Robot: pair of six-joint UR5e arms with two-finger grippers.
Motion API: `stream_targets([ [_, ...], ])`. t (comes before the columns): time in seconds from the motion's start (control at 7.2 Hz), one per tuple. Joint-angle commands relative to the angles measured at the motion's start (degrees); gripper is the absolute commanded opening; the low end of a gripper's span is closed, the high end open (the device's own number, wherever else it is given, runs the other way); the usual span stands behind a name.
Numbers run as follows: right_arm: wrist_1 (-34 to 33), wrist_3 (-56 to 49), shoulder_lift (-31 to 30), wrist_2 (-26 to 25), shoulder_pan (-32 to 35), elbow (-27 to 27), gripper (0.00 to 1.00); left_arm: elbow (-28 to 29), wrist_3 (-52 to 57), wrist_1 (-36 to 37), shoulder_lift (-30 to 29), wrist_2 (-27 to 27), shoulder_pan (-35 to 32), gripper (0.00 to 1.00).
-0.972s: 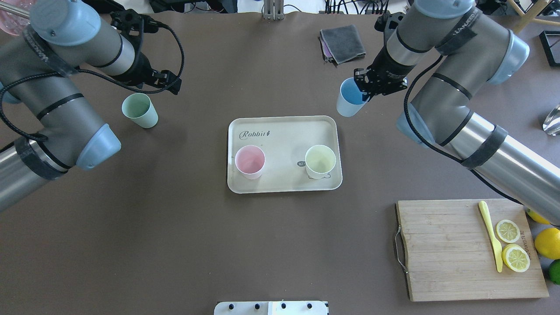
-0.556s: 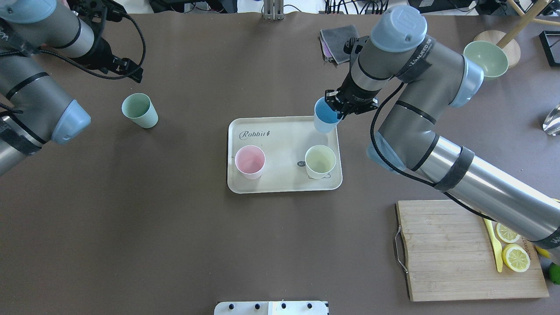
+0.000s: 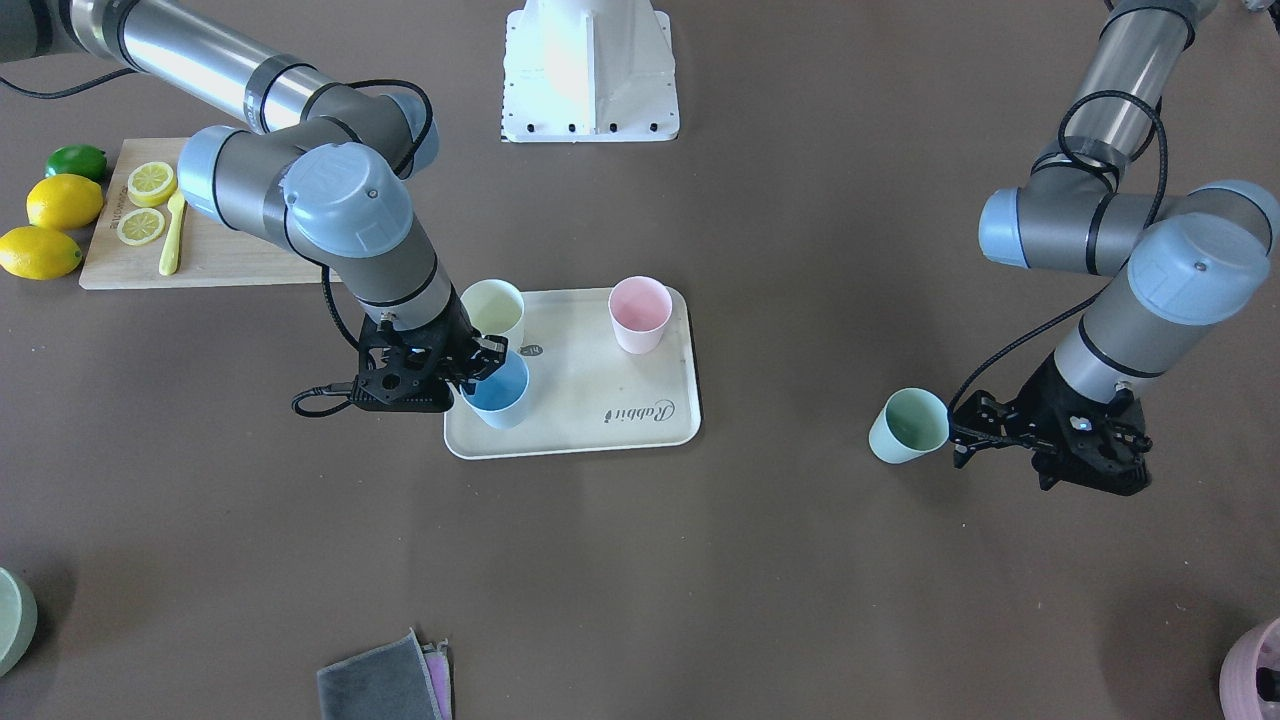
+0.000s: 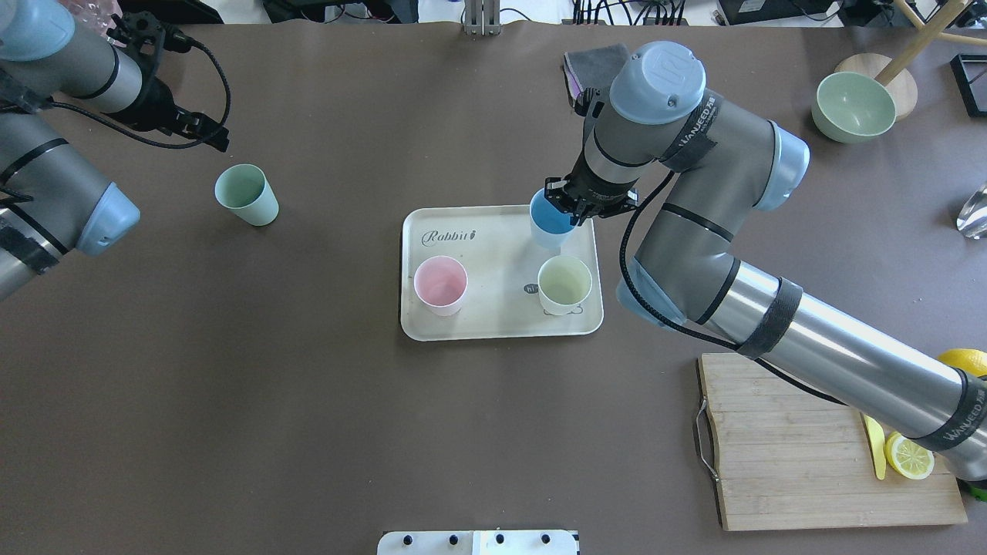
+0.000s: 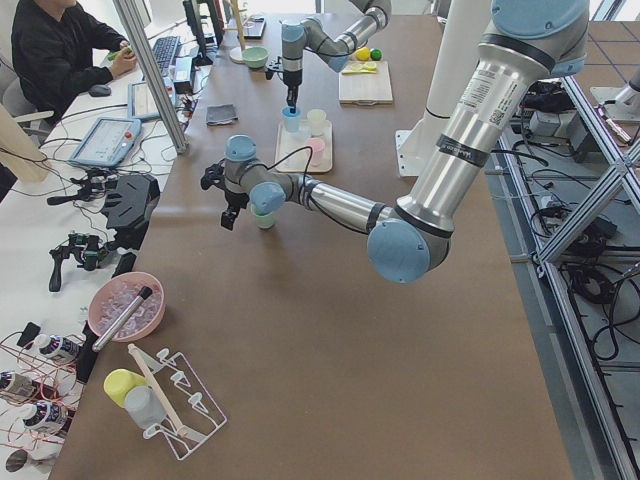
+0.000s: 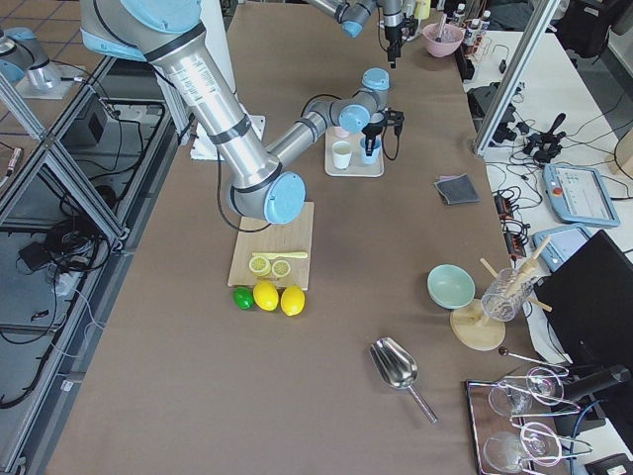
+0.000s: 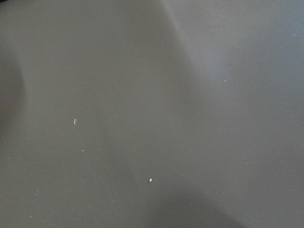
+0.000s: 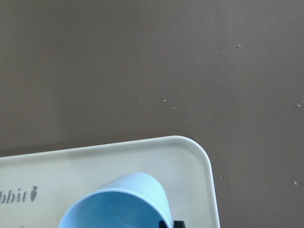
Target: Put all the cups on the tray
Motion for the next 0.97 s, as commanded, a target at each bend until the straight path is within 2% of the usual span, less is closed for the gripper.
stream_targets([
  [0.0, 3.35, 0.11, 0.07, -0.14, -0.14, -2.09, 0.00, -2.46, -0.30, -0.33, 1.96, -2.43, 0.47, 0.97],
  [0.42, 3.46, 0.11, -0.19, -0.14, -0.05, -2.37, 0.00, -3.45, -3.38, -0.33, 3.03, -2.36, 2.13, 0.97],
  [0.56, 3.47, 0.46, 0.15, -0.14, 0.04, -2.28, 0.99, -3.10, -3.64, -0.33, 3.03, -2.01, 3.18, 0.97],
  [0.69, 3.29, 1.68, 0.16, 0.73, 1.43, -1.67, 1.00, -3.18, -4.17, -0.42, 3.12, -1.83, 3.71, 0.96],
  [0.83, 3.03, 1.69, 0.16, 3.87, 3.27, -1.49, 1.00, -3.10, -4.35, -0.42, 3.12, -1.83, 4.07, 0.81],
])
